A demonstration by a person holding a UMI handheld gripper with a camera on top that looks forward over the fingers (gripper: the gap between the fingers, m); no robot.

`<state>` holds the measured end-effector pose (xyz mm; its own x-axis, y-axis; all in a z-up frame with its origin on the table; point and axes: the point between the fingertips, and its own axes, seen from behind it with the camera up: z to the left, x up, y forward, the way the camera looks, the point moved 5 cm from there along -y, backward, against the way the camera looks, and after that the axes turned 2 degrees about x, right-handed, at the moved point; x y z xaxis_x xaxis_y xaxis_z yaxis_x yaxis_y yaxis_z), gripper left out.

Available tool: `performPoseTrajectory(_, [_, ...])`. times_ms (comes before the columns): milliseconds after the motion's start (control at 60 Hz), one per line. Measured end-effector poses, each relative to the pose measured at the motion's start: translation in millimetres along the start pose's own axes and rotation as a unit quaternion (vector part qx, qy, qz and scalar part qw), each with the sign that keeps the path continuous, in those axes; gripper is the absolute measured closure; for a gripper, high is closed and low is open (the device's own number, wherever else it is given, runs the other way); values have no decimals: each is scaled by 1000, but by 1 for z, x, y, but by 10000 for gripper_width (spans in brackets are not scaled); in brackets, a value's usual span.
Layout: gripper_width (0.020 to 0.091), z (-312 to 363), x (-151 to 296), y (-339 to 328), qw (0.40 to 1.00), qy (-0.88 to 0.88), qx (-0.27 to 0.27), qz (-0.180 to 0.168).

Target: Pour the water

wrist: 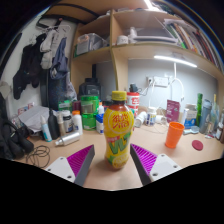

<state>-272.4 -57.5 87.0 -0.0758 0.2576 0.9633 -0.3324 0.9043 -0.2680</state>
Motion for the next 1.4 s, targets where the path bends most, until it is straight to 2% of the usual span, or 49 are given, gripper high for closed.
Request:
performPoseTrajectory(117, [308,-8,4,44,1000,2,0,-13])
performPoseTrajectory(183, [330,-15,3,63,1000,5,-5,-9])
performPoseTrajectory(233, [651,-17,-1,75,1000,11,-5,9])
performPoseTrajectory(300, [670,-21,1,82,1000,18,-15,11])
performPoseTrajectory(383, [718,-15,1,86,1000,-1,11,16])
performPoseTrajectory(450, [758,-18,0,88,999,13,19,28])
performPoseTrajectory(500, [813,-23,2,89,999,24,20,41])
performPoseTrajectory(533, [812,-25,5,89,998,34,22,52])
performPoseTrajectory(600, [813,-28,25,90,995,71,37,52])
performPoseTrajectory(700, [814,-47,77,89,974,215,63,29])
performPoseTrajectory(717, [848,-50,86,88,965,250,70,24])
performPoseTrajectory(733, [815,-54,96,88,955,287,79,19])
performPoseTrajectory(833, [816,-77,136,90,854,506,123,7])
performPoseTrajectory(1000, [816,-112,138,100,603,778,173,28])
performPoseTrajectory(1117, [818,-137,152,101,451,869,204,-3])
performPoseTrajectory(1283, [817,-151,162,97,364,907,210,-28])
performPoseTrajectory(1400, [815,-147,168,96,360,907,216,-37])
